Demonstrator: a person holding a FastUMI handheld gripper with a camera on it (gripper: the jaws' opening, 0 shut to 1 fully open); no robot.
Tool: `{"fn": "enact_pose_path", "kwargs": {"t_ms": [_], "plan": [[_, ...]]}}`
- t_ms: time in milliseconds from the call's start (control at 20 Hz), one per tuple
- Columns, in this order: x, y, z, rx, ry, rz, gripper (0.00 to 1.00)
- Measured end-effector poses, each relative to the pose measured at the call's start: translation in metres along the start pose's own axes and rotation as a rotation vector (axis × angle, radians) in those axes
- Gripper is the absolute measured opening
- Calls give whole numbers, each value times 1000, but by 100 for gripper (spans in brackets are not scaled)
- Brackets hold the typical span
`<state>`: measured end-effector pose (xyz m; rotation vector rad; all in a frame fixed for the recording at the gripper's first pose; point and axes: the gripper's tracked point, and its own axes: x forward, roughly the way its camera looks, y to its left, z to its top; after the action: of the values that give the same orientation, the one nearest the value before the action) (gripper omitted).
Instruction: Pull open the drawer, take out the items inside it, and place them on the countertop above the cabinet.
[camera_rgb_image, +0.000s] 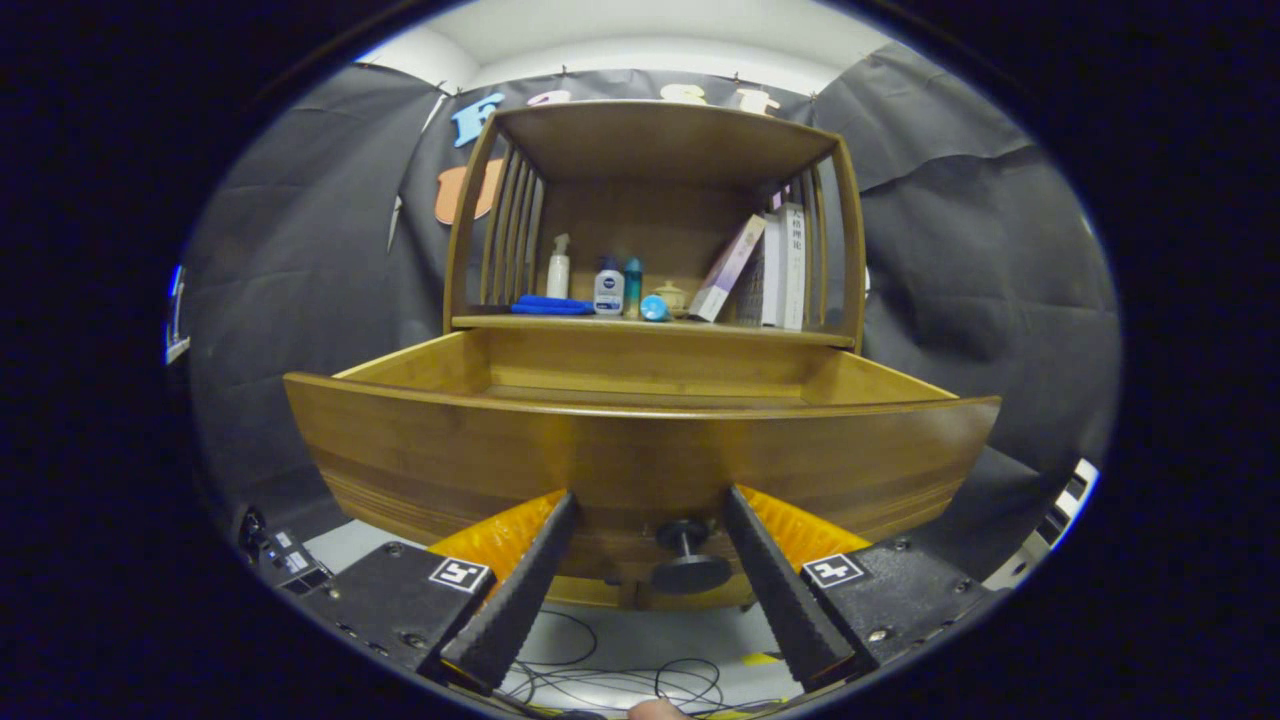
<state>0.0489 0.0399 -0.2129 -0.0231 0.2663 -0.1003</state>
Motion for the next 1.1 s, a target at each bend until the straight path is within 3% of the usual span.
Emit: {"fn": "enact_pose_path", "kwargs": {"t_ms": [1100], "plan": [[103,8,49,34,134,-12,99]]}}
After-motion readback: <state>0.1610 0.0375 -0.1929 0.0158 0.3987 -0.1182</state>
